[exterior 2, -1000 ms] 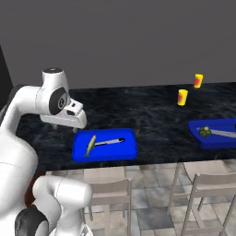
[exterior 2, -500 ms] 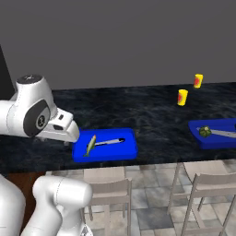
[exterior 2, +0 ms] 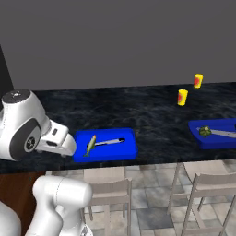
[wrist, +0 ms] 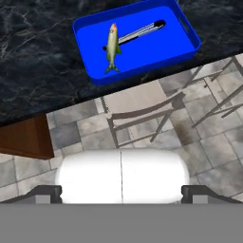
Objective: Gather the cucumber and broccoli from the fridge and place them on a tray on the dining counter. Then gather the chicken drumstick and fish from the fridge and place them on the other tray.
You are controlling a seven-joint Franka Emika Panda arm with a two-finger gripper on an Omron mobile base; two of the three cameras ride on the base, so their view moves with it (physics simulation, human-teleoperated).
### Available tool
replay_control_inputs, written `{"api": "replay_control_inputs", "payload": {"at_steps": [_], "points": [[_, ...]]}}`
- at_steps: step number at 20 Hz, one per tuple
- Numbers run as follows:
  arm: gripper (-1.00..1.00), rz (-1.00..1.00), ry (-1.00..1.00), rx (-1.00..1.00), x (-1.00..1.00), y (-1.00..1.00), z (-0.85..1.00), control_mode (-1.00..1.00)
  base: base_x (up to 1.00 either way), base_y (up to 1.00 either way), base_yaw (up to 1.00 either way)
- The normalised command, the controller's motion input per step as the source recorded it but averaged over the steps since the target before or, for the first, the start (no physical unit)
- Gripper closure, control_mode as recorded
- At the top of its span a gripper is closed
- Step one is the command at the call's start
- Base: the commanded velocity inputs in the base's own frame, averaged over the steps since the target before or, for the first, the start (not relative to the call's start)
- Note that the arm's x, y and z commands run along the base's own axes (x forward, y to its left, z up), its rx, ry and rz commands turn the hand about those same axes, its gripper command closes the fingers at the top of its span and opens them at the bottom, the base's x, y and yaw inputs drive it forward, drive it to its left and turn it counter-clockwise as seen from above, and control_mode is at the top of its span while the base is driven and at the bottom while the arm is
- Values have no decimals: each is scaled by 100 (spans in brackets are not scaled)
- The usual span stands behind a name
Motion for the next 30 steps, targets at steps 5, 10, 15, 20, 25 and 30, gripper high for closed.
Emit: {"api": "replay_control_inputs", "payload": {"at_steps": [5, 10, 15, 20, 25, 30], "points": [[-100, 0, 0, 0, 0, 0, 0, 100, -44, 17, 0], [-100, 0, 0, 0, 0, 0, 0, 100, -62, 83, -2], [-100, 0, 0, 0, 0, 0, 0, 100, -39, 100, -7], [-100, 0, 0, 0, 0, 0, 0, 100, -7, 100, -16], [-100, 0, 0, 0, 0, 0, 0, 100, 6, 100, -25], [-100, 0, 0, 0, 0, 0, 0, 100, 57, 99, -34]]}}
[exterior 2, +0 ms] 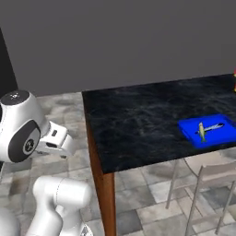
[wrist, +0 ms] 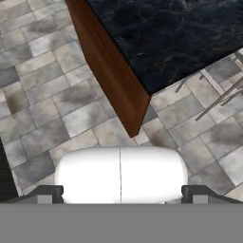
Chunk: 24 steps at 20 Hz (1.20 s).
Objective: Gather the cucumber and broccoli from the fridge and place them on a tray on the dining counter. Then gather the chicken drumstick and fish from the fridge and place them on the other tray.
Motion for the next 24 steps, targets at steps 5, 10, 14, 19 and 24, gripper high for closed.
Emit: {"api": "replay_control_inputs", "payload": {"at_steps": [5, 10, 14, 19, 24], "points": [[-100, 0, 0, 0, 0, 0, 0, 100, 91, 88, -38], [-100, 0, 0, 0, 0, 0, 0, 100, 77, 95, -35], [-100, 0, 0, 0, 0, 0, 0, 100, 61, 100, -32], [-100, 0, 0, 0, 0, 0, 0, 100, 2, 100, -24], [-100, 0, 0, 0, 0, 0, 0, 100, 28, 100, -27]]}}
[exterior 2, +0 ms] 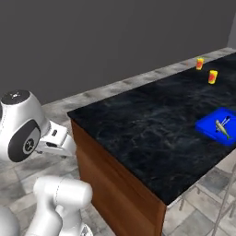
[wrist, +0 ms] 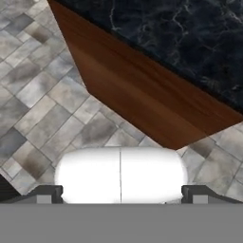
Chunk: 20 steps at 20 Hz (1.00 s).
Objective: Gather the cucumber and broccoli from the fridge and place them on a tray on the dining counter. Then gather the chicken drumstick and fish from the fridge and place them on the other tray.
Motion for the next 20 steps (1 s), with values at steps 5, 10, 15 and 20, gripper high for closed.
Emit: {"api": "replay_control_inputs", "payload": {"at_steps": [5, 10, 15, 20], "points": [[-100, 0, 0, 0, 0, 0, 0, 100, 63, 100, -31], [-100, 0, 0, 0, 0, 0, 0, 100, 46, 100, -29], [-100, 0, 0, 0, 0, 0, 0, 100, 29, 100, -26], [-100, 0, 0, 0, 0, 0, 0, 100, 24, 100, -26]]}}
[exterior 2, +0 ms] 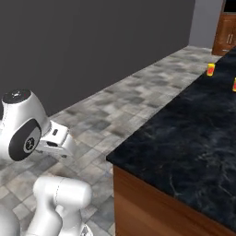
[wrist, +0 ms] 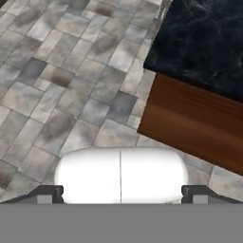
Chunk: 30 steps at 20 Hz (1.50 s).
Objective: Gather the cucumber and broccoli from the fridge and place them on a tray on the dining counter. Then gather the chicken drumstick and fish from the fridge and place them on the other tray.
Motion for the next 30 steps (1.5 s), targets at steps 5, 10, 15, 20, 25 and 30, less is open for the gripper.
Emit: {"api": "replay_control_inputs", "payload": {"at_steps": [5, 10, 15, 20, 25, 30], "points": [[-100, 0, 0, 0, 0, 0, 0, 100, 26, 100, -28], [-100, 0, 0, 0, 0, 0, 0, 100, 29, 98, -35], [-100, 0, 0, 0, 0, 0, 0, 100, 62, 61, -55], [-100, 0, 0, 0, 0, 0, 0, 100, 64, 57, -57], [-100, 0, 0, 0, 0, 0, 0, 100, 55, 73, -51], [-100, 0, 0, 0, 0, 0, 0, 100, 79, 100, -14]]}}
